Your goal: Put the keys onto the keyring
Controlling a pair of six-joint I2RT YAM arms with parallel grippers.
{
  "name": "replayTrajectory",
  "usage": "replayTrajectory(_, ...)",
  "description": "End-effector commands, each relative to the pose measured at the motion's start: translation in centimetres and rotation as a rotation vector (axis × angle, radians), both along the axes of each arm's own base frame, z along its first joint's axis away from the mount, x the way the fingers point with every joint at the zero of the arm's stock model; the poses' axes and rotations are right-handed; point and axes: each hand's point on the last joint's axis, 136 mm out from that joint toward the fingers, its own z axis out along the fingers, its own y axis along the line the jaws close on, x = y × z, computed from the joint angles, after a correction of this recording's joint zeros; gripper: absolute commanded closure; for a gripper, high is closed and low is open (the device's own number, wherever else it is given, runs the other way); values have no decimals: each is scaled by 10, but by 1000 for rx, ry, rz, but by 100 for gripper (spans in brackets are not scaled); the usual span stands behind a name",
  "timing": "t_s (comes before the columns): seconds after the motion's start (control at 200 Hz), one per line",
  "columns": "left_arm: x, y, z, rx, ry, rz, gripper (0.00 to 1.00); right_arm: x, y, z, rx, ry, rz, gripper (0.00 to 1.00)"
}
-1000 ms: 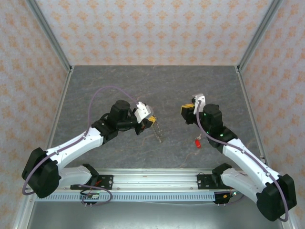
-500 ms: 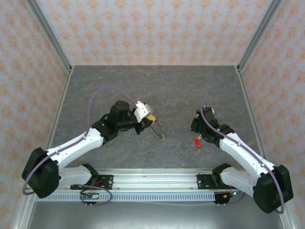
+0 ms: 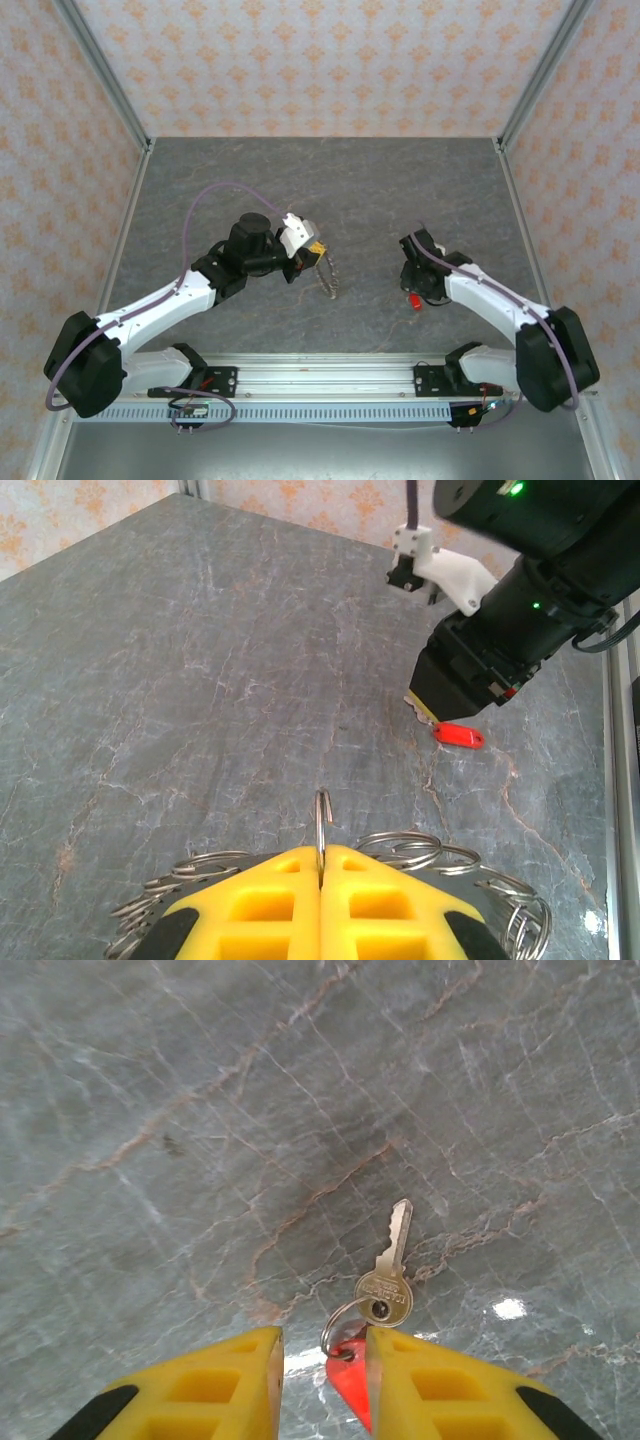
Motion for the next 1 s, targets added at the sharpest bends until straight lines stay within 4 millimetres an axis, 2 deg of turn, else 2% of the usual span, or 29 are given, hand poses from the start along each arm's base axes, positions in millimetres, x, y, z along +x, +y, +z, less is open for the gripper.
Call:
replayTrajectory(0.0, 5, -2, 26, -55, -65, 12, 100, -2, -7, -3, -52, 55, -24, 73)
replayTrajectory(0.145, 5, -1, 28, -56, -68, 18, 100, -2, -6, -10, -65, 77, -18, 73)
replayTrajectory(0.36, 6, -1, 26, -51, -63, 20, 100, -1, -7, -9, -72, 72, -3, 74)
replayTrajectory(0.836, 9, -5, 24, -47, -51, 12, 100, -6, -11, -10, -94, 94, 3, 85)
replayTrajectory(0.991, 9, -4, 23, -41, -52, 15, 100, -6, -12, -9, -102, 94, 2, 85)
